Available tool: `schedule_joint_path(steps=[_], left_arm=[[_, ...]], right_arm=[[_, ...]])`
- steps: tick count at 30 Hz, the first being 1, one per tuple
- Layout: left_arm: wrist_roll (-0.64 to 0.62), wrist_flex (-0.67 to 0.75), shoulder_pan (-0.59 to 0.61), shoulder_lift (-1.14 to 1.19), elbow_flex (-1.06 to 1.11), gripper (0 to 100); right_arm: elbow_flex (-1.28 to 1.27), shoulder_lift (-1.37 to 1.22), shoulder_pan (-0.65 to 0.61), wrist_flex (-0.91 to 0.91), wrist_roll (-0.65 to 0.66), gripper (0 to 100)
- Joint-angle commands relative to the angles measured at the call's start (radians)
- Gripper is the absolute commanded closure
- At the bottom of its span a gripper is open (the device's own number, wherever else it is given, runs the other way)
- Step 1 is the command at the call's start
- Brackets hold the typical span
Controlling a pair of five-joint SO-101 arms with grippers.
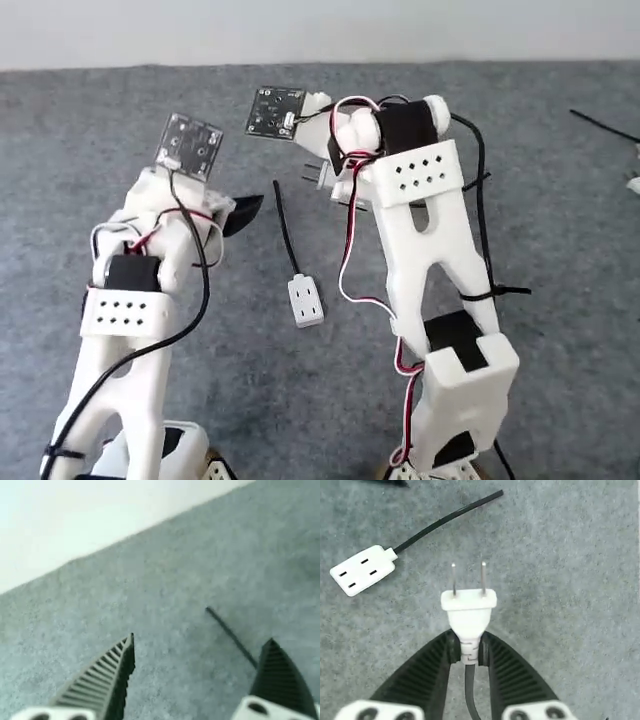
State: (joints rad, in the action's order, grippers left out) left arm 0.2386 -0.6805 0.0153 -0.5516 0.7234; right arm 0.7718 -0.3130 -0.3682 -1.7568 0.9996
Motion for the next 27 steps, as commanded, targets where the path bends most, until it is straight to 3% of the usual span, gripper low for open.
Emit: schedule_joint_path(steps=[1,7,12,27], left_arm=[[-0.018,-0.101,-0.068,-0.015,-0.182,63],[-0.038,-0.215,-0.15,-0.014,-0.341,63],[-0.038,-0.213,-0.199,-0.012,-0.354,63],[-0.04,-0.038,-0.207,-0.006,-0.262,63]], right_arm=[[0.006,0.071,-0.012,-0.044,-0.014,98.9],[0.006,0.073,-0.012,-0.044,-0.014,98.9],[0.006,0.073,-0.01,-0.042,-0.014,98.9],[-0.063,0.202,-0.067,-0.044,-0.043,98.9]])
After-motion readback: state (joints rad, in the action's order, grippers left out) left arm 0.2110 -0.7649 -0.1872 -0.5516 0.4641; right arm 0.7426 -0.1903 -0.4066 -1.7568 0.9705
